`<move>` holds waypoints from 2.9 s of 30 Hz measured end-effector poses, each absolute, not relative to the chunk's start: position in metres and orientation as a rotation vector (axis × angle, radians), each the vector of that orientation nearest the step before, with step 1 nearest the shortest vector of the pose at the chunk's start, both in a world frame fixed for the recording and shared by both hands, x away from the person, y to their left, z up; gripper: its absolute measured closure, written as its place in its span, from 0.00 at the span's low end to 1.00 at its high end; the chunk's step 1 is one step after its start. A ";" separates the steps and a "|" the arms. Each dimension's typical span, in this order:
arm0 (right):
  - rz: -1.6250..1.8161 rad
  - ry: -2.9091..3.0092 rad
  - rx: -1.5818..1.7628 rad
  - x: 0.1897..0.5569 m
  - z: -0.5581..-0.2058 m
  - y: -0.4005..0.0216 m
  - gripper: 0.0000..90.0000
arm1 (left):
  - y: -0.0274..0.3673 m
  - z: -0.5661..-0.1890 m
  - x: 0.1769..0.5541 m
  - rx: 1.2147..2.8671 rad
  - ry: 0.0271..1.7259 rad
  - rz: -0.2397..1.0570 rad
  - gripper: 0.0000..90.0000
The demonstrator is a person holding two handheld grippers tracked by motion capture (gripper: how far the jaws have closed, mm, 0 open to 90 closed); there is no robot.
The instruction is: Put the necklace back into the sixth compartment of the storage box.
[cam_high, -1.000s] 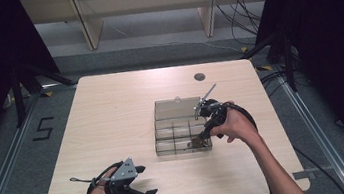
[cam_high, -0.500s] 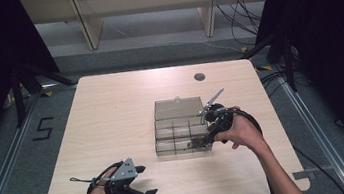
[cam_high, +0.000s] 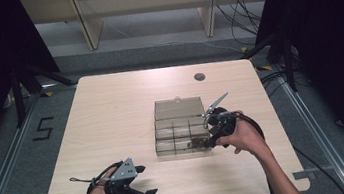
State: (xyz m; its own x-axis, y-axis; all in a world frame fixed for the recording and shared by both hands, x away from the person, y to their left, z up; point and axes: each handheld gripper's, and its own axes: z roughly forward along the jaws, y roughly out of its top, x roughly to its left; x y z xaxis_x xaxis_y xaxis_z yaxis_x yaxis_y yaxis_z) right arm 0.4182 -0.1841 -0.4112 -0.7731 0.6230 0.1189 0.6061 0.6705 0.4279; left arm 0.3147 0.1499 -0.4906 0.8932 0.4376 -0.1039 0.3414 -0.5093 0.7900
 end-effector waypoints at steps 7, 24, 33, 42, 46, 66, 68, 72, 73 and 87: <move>0.729 2.805 1.070 0.413 -0.416 -0.190 0.39 | 0.150 -0.490 0.314 2.149 0.560 0.136 0.17; 0.765 2.763 1.153 0.395 -0.428 -0.197 0.34 | 0.150 -0.491 0.314 2.149 0.560 0.132 0.17; 0.819 2.737 1.169 0.386 -0.433 -0.198 0.30 | 0.150 -0.490 0.314 2.152 0.553 0.139 0.17; 0.850 2.690 1.197 0.380 -0.437 -0.205 0.28 | 0.150 -0.488 0.314 2.144 0.552 0.137 0.17; 0.865 2.684 1.191 0.377 -0.439 -0.206 0.27 | 0.151 -0.488 0.316 2.162 0.508 0.153 0.17; 0.976 2.642 1.181 0.363 -0.448 -0.209 0.22 | 0.150 -0.488 0.314 2.148 0.551 0.137 0.17; 0.972 2.644 1.183 0.362 -0.449 -0.209 0.22 | 0.151 -0.488 0.314 2.156 0.532 0.142 0.17; 0.979 2.641 1.161 0.362 -0.453 -0.211 0.22 | 0.150 -0.488 0.313 2.140 0.554 0.141 0.17; 0.959 2.628 1.209 0.360 -0.453 -0.210 0.21 | 0.151 -0.488 0.314 2.148 0.547 0.146 0.17; 1.036 2.594 1.173 0.354 -0.458 -0.214 0.22 | 0.151 -0.487 0.314 2.142 0.537 0.147 0.17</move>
State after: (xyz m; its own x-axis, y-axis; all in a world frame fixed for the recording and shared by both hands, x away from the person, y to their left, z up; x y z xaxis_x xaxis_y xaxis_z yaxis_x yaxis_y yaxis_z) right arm 0.3541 -0.2139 -0.4575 -0.6948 0.6992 0.1684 0.6228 0.4679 0.6270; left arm 0.3139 0.1505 -0.4874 0.8988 0.4287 -0.0916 0.3225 -0.5051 0.8005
